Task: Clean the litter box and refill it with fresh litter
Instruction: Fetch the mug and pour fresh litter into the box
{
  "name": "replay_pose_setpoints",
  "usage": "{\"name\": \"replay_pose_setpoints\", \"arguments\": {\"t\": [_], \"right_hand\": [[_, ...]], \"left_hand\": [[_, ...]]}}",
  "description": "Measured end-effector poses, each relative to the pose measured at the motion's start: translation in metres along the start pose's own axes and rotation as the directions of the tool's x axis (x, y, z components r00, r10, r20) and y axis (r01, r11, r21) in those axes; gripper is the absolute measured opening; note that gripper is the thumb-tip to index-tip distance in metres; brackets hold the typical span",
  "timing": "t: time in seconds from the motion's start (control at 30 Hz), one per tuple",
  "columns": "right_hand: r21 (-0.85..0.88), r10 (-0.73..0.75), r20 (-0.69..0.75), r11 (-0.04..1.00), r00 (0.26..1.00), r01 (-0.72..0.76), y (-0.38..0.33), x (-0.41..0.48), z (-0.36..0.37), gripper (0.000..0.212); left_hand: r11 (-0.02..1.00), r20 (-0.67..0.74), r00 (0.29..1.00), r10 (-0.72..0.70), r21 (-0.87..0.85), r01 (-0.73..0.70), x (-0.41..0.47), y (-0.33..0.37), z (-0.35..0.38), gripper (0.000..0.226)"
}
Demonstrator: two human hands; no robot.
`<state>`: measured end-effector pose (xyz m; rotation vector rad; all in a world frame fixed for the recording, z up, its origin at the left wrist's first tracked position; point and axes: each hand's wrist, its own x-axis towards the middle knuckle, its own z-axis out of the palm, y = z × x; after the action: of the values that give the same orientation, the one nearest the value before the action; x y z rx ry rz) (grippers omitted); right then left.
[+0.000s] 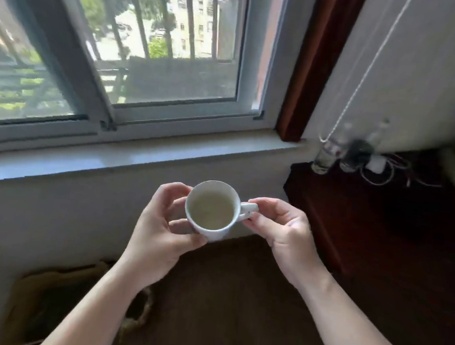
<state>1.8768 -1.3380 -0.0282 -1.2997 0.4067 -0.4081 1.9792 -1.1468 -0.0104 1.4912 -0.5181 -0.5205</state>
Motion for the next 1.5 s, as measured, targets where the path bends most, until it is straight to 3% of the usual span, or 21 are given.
{"name": "replay_pose_setpoints", "arguments": {"t": [0.1, 0.3, 0.53, 0.83, 1.03, 1.5], "right_hand": [[0.037, 0.004, -0.124, 0.999, 0.992, 0.001, -0.013, -0.012, -0.077, 0.028], [-0.047, -0.032, -0.347, 0.999, 0.937, 0.017, -0.034, -0.036, -0.213, 0.025], [-0.142, -0.003, -0.512, 0.986, 0.859, -0.082, -0.021, -0.032, -0.306, 0.025], [-0.096, 0.101, -0.637, 0.973, 0.764, -0.209, 0.05, 0.034, -0.346, 0.021], [-0.046, 0.187, -0.64, 0.959, 0.745, -0.281, 0.095, 0.074, -0.352, 0.022], [0.061, 0.258, -0.668, 0.954, 0.698, -0.294, 0.115, 0.092, -0.359, 0.026]], "left_hand": [[1.0, 0.105, 0.994, -0.021, -0.009, 0.022, 0.027, -0.005, 0.075, 0.067], [0.998, 0.29, 0.955, -0.064, 0.022, 0.061, 0.07, -0.024, 0.216, 0.066], [0.985, 0.429, 0.897, -0.107, 0.17, 0.036, 0.121, -0.061, 0.313, 0.068], [0.943, 0.568, 0.803, -0.181, 0.333, -0.022, 0.221, -0.147, 0.348, 0.069], [0.925, 0.583, 0.773, -0.25, 0.38, 0.013, 0.273, -0.192, 0.347, 0.074], [0.899, 0.656, 0.67, -0.346, 0.436, 0.037, 0.309, -0.215, 0.357, 0.075]]}}
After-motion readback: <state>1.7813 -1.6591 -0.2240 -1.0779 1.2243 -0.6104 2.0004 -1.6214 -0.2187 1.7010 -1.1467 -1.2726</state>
